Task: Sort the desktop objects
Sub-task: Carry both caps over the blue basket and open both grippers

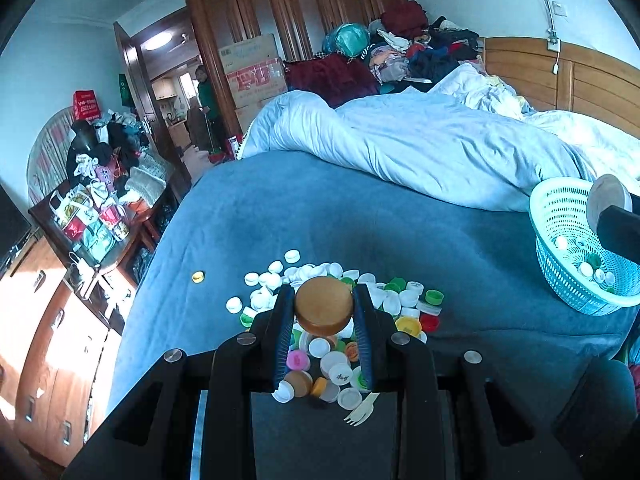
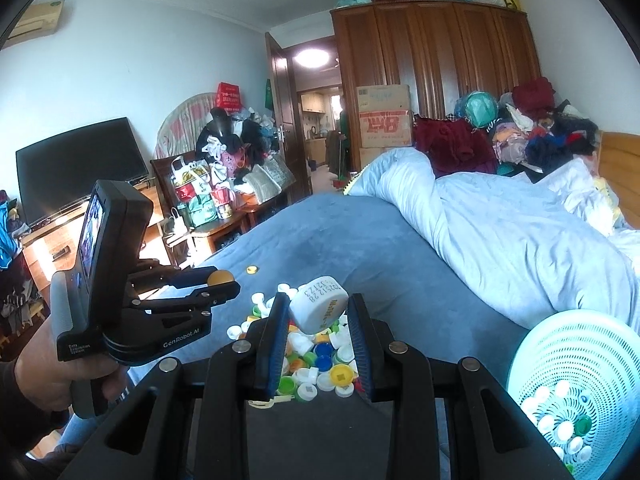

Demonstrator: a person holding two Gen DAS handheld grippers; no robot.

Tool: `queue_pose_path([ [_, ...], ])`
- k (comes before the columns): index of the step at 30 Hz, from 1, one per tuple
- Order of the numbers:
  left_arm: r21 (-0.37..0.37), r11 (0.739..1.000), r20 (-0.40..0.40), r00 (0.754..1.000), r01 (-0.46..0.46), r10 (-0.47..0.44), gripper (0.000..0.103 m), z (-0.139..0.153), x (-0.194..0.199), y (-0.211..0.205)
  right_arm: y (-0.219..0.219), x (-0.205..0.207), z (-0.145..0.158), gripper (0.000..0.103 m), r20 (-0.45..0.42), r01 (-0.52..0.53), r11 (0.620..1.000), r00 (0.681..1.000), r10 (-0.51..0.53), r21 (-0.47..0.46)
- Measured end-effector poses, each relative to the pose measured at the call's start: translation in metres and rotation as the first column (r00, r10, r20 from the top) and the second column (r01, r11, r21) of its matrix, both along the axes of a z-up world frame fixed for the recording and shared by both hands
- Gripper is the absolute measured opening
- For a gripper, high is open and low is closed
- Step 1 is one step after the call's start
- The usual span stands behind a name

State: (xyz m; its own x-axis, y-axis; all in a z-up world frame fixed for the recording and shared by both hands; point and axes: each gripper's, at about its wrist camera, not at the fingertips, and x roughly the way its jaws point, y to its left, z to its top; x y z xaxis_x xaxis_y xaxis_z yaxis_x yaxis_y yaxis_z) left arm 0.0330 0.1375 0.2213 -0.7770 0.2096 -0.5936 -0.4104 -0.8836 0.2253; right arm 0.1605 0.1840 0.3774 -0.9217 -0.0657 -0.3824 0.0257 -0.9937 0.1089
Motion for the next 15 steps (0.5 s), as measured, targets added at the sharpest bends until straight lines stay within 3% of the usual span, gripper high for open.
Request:
queue_pose_path([
  [7,-0.007,0.999,0.001,0.999,0.034,-0.034,0.025,0.005,0.004,0.019,0.014,0.011,0.000,0.032,-0.003,0.037,0.999,0.999,-0.037,-0.006],
  [15,0.094,0.980,0.128,0.974,0.176,-0.187,0.025,0.007,-0.008,0.072,0.072,0.026,-0.003,0.032,0.087,0.208,0.978,0.974,-0.209,0.022],
])
